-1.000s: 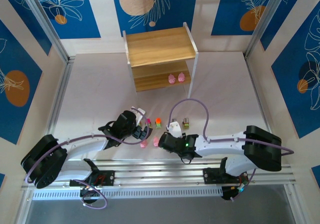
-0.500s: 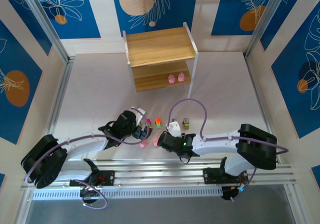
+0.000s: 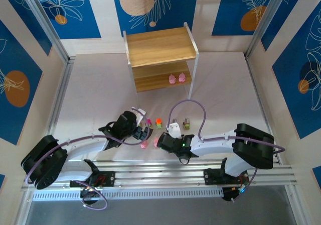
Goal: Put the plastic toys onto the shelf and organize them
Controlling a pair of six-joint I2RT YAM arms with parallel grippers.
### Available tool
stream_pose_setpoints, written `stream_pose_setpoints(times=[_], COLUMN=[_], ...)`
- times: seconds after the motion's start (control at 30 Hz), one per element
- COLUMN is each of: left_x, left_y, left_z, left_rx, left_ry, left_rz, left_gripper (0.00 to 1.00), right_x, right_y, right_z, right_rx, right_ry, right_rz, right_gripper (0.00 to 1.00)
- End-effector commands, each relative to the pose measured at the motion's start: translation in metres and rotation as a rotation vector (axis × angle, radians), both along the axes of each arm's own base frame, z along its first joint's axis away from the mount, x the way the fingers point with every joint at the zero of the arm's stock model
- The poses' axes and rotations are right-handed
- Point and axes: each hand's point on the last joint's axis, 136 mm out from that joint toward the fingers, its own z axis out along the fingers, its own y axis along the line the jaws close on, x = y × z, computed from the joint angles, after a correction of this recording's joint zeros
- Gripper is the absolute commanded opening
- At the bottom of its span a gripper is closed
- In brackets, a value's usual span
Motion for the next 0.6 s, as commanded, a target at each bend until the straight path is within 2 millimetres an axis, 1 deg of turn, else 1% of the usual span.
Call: stream_pose_setpoints(times=[0.0,0.27,0.57], left_x=[0.0063,0.006,0.0061], left_y=[-0.0014,-0.0019,-0.0024], left_z=[0.0077,0.0068,0.0068], left_rx=[-0.01,-0.009,-0.009], left_ry=[-0.005,-0.001,-0.002], left_rz=[0.01,0.009,0.007], left_gripper=[1.0,1.0,1.0], right_x=[-0.0022,-0.0053,-0.0048], right_y=[-0.0047,-0.0092,-0.0108], right_z=[-0.0061,-0.0089,-0.0085], right_rx=[-0.002,-0.01,-0.01], right_ry=[0.001,-0.001,-0.007], right_rz=[-0.027,-0.04,-0.047], right_gripper=[0.52,0.5,0.44])
